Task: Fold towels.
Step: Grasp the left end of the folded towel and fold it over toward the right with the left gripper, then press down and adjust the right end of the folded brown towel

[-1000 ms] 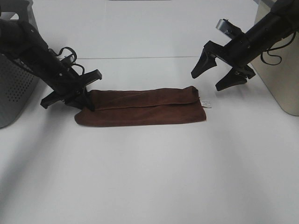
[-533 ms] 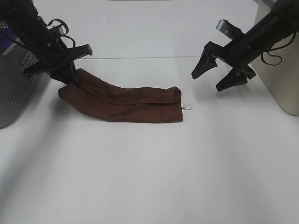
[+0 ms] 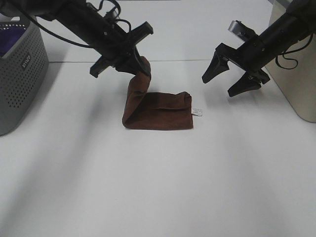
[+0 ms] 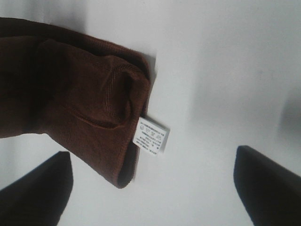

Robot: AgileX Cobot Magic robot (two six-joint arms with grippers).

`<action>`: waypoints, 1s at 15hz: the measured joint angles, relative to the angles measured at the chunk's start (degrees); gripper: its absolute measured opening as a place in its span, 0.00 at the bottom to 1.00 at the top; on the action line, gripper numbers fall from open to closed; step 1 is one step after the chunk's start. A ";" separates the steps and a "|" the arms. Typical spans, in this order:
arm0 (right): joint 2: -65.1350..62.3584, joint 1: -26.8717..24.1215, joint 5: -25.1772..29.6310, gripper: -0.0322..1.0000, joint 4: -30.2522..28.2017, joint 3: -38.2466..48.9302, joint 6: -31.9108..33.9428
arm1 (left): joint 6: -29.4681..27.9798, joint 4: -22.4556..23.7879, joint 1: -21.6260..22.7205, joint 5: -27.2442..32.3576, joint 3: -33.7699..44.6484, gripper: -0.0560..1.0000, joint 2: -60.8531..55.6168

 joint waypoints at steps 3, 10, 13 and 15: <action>0.00 0.00 0.86 0.88 0.11 0.00 0.29 | -0.86 -0.92 -2.69 -7.45 0.00 0.11 2.29; -0.23 0.00 1.38 0.88 2.46 0.00 0.80 | 0.69 -11.29 -5.73 -10.60 -0.63 0.66 4.70; -2.64 0.00 1.55 0.88 3.04 0.00 0.80 | 8.19 -12.15 -3.27 -4.76 -6.59 0.74 4.58; -3.21 0.06 1.95 0.88 5.61 0.00 0.46 | 9.45 -8.71 0.34 -2.86 -8.88 0.74 3.04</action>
